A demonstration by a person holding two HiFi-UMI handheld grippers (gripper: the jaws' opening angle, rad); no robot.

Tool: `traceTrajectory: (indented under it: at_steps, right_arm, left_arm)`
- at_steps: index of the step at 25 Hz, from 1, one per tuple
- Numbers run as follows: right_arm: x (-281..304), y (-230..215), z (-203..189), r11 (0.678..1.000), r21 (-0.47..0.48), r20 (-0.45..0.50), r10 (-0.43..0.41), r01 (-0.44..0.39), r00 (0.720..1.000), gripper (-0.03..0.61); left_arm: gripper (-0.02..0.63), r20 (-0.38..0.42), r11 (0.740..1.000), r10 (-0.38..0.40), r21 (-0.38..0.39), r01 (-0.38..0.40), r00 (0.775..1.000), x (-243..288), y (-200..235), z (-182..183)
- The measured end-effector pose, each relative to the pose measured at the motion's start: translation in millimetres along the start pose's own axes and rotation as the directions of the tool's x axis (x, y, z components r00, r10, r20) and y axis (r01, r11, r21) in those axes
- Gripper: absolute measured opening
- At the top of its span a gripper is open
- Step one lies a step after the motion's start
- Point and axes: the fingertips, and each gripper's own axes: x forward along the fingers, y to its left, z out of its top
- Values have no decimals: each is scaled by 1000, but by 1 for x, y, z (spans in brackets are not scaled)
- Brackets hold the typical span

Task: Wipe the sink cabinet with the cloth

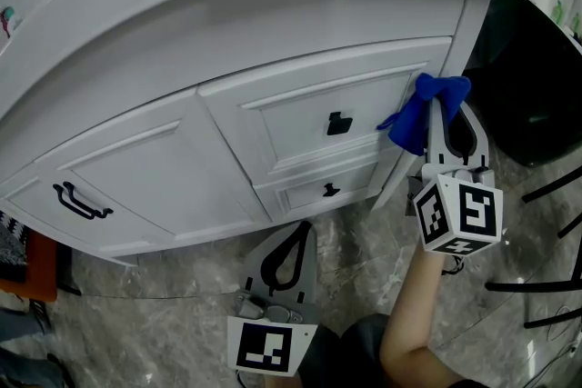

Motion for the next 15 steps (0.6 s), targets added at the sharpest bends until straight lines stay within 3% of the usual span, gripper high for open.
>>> traceTrajectory:
  at_steps: [3, 6, 15]
  right_arm:
    - [-17, 17, 6, 999, -7, -12, 44, -45, 999, 58]
    - [-37, 51, 6, 990, 23, -35, 139, -139, 990, 58]
    - [-58, 150, -21, 930, 69, -111, 368, -362, 923, 58]
  left_arm:
    - [5, -8, 1000, 10, -6, -10, 1000, -3, 3, 0]
    - [5, -9, 1000, 26, -6, -26, 1000, -5, 9, -1]
    - [5, -16, 996, 88, -2, -88, 996, -22, 26, 1]
